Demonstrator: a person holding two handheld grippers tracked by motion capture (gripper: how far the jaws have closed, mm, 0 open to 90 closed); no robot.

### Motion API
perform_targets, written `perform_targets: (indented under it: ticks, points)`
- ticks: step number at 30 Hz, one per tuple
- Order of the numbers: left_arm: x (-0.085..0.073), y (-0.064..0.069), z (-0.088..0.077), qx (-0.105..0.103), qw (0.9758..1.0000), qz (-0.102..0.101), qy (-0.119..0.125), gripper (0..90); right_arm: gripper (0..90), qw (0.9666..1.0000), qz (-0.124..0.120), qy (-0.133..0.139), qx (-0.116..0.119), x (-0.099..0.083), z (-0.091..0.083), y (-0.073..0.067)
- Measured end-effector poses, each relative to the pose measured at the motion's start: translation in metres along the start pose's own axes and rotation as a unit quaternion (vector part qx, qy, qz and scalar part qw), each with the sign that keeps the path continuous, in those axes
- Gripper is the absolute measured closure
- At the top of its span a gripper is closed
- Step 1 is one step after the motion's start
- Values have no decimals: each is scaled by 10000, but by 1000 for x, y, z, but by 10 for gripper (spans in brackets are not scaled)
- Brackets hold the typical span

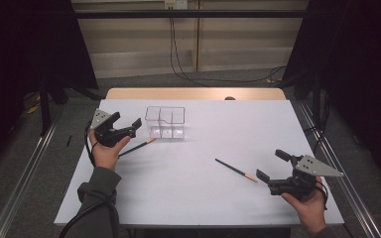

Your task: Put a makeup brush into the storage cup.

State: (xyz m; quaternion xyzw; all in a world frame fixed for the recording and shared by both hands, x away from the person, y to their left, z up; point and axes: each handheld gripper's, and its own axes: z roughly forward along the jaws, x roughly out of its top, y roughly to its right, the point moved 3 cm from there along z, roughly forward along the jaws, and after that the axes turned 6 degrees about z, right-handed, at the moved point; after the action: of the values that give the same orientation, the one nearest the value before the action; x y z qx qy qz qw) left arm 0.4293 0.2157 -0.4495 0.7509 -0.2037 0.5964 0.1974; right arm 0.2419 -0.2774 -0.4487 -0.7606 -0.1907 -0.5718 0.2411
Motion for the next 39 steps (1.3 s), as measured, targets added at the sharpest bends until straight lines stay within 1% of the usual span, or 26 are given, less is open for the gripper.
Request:
perform_targets:
  ticks: [3, 4, 9, 10, 11, 14, 17, 18, 19, 21, 23, 25, 27, 33, 34, 35, 36, 37, 39]
  points:
    - [-1, -1, 0, 25, 10000, 37, -75, 53, 16, 10000, -7, -5, -7, 0, 0, 0]
    - [-1, -1, 0, 9, 10000, 18, -67, 53, 16, 10000, -19, -8, -15, 0, 0, 0]
    - [-2, -2, 0, -1, 9999, 64, -153, 53, 16, 10000, -35, -17, -35, 0, 0, -1]
    - [-1, -2, 0, -34, 9998, 96, -196, 53, 16, 10000, -73, -34, -3, 0, 0, 0]
    - [-1, -3, 0, -37, 9997, 135, -222, 53, 16, 10000, -61, -37, 4, 0, 0, -1]
    - [0, -2, 0, -57, 9996, 123, -240, 53, 16, 10000, -40, -25, -15, 0, 1, -1]
    - [1, -3, 0, -46, 9994, 159, -319, 53, 16, 10000, -26, -27, -39, 0, 0, 0]
    - [1, -3, 0, -46, 9994, 159, -319, 53, 15, 10000, -28, -30, -39, 0, 0, 0]
    - [1, -4, -1, -84, 9991, 199, -364, 53, 16, 10000, -29, -29, -37, 0, 0, 0]
    - [1, -3, -1, -81, 9989, 204, -417, 53, 15, 10000, -33, -28, -32, 0, 0, -1]
    - [2, -4, 0, -101, 9989, 190, -423, 53, 15, 10000, -76, -34, -3, 0, 0, 0]
    - [2, -4, 0, -98, 9987, 214, -452, 53, 15, 10000, -69, -36, -4, 0, 0, 0]
    - [2, -4, 1, -171, 9980, 210, -567, 53, 15, 10000, -37, -25, -18, 0, 1, 0]
    - [3, -3, 1, -185, 9973, 264, -666, 53, 15, 10000, -39, -31, -15, 0, 0, 0]
    - [3, -3, 2, -241, 9970, 253, -686, 53, 15, 10000, -29, -38, -13, 0, 0, 0]
    - [3, -4, 2, -214, 9966, 302, -735, 53, 15, 10000, -29, -38, -13, 0, 0, 0]
    - [4, -4, 2, -221, 9965, 294, -746, 53, 15, 10000, -28, -36, -17, 0, 0, 0]
    - [5, -4, 2, -227, 9959, 338, -807, 53, 15, 10000, -24, -40, -14, 0, 0, 0]
    - [5, -4, 2, -225, 9958, 330, -818, 53, 14, 10000, -28, -40, -17, 0, 0, 0]
